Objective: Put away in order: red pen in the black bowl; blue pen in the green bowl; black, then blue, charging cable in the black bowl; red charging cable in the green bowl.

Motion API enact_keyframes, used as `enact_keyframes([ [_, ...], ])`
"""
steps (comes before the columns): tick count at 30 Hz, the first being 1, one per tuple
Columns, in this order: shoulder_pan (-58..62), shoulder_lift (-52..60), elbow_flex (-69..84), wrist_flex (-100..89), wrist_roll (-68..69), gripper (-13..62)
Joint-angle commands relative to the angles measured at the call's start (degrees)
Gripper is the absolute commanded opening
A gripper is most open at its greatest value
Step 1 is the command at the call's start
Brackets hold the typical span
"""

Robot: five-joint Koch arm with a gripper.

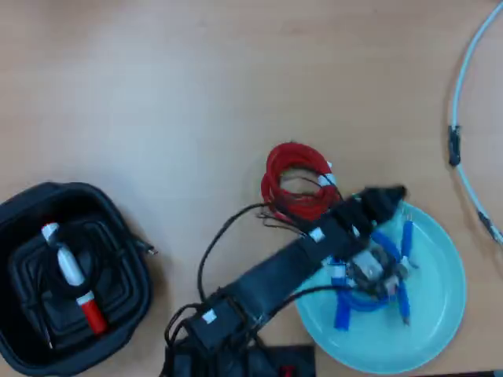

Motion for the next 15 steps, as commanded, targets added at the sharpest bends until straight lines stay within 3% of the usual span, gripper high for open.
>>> enact_keyframes([
  [1, -7.29, 2.9, -5.27, 2.9, -0.97, 55.3],
  [8, -22.94, 2.81, 4.04, 5.71, 4.22, 55.2],
  [15, -26.02, 1.85, 11.16, 5.63, 9.67, 55.0],
])
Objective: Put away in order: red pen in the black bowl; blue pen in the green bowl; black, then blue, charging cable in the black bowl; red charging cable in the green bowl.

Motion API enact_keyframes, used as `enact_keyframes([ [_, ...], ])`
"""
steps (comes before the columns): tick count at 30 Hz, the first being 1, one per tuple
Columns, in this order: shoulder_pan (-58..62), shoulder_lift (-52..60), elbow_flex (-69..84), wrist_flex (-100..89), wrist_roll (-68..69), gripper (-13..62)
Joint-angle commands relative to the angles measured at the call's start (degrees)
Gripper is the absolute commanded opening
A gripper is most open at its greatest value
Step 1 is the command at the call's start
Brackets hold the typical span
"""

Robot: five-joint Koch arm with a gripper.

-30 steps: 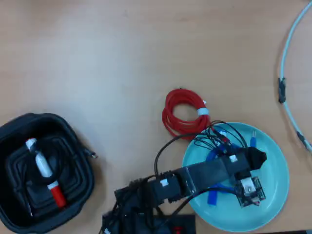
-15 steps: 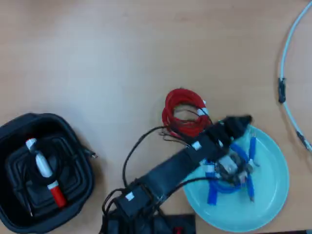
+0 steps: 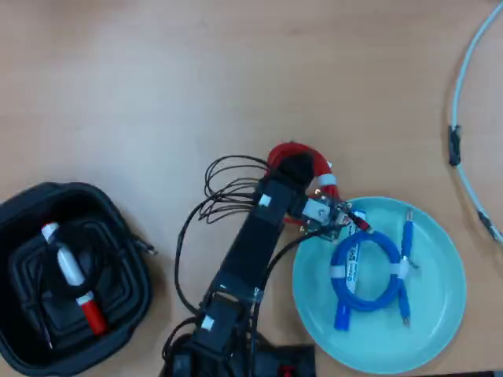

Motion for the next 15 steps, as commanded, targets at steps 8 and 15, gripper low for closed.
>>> enact_keyframes([
  [8, 0.53, -7.73, 1.76, -2.2, 2.37, 55.1],
  [15, 1.85, -15.73, 1.23, -6.59, 2.11, 54.3],
])
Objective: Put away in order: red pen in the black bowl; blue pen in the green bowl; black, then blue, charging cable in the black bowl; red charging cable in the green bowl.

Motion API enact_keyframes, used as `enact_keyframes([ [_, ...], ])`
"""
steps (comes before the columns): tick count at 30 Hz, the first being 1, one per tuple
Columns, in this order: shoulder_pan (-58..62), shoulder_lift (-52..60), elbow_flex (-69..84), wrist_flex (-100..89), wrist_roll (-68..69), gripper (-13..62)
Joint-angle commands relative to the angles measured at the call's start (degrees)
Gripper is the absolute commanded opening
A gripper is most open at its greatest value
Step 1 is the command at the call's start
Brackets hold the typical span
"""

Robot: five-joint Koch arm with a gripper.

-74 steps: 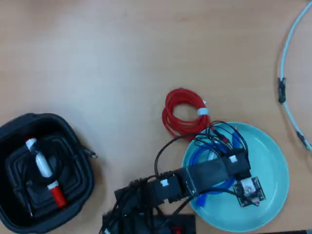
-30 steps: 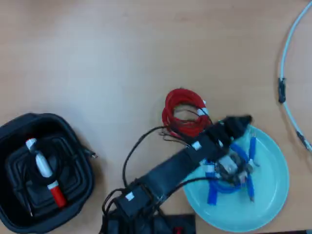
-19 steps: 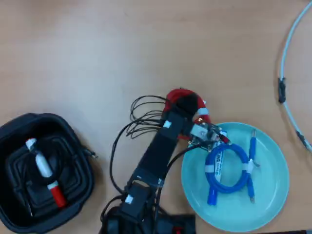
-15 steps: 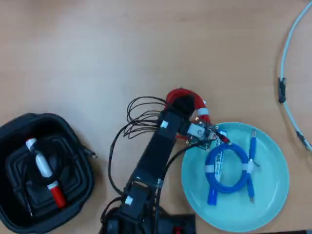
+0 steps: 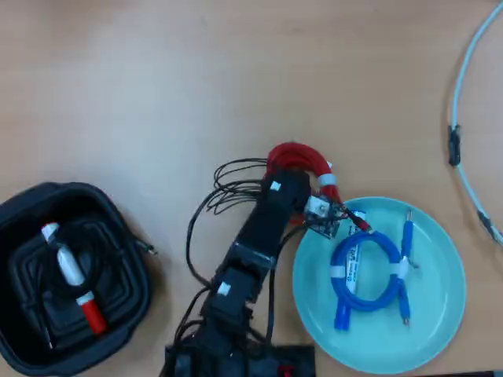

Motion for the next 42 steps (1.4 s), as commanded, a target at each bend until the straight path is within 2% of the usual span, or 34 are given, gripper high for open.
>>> enact_keyframes([
  [1, 0.79, -2.11, -3.08, -2.2, -0.18, 54.2],
  [13, 1.67, -11.16, -6.68, -1.67, -0.18, 53.9],
  [15, 1.76, -11.16, -6.59, -1.67, -0.44, 51.5],
  [18, 1.76, -11.16, -6.59, -1.23, -1.32, 41.3],
  [22, 1.76, -11.16, -6.42, -1.14, -1.32, 18.5],
  [26, 1.67, -11.16, -6.33, -0.97, -1.14, -7.4],
  [27, 1.67, -11.16, -6.42, -0.79, -1.23, -9.7],
  [29, 1.67, -11.16, -6.68, -0.53, -1.14, -5.9],
  [42, 0.0, -10.63, -10.81, 5.36, -0.79, -6.1],
])
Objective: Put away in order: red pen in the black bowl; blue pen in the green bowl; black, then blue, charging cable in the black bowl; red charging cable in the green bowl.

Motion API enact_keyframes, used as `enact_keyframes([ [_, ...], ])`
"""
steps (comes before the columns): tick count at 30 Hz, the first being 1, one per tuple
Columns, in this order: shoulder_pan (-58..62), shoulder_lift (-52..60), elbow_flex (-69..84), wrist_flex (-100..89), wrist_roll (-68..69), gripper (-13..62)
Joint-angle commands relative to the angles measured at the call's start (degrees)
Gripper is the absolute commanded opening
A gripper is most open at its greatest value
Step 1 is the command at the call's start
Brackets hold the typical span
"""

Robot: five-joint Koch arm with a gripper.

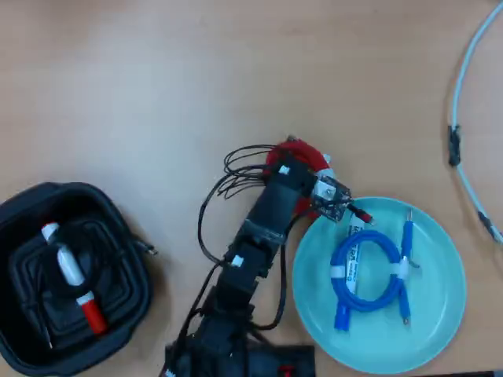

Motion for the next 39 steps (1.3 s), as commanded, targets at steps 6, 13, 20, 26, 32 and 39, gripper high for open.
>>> enact_keyframes([
  [6, -0.18, 5.45, -7.47, 5.01, -0.09, -6.0],
  [13, 0.26, 18.54, -11.07, 4.13, -0.79, -6.1],
  [20, 0.97, 25.84, -15.03, 3.25, -0.79, -6.1],
  [26, 7.91, 29.0, -15.29, 3.16, -0.62, -6.1],
  [32, 16.79, 29.0, -15.29, 3.69, -0.35, -6.1],
  [39, 31.99, 28.74, -13.8, 3.78, -0.18, -6.1],
])
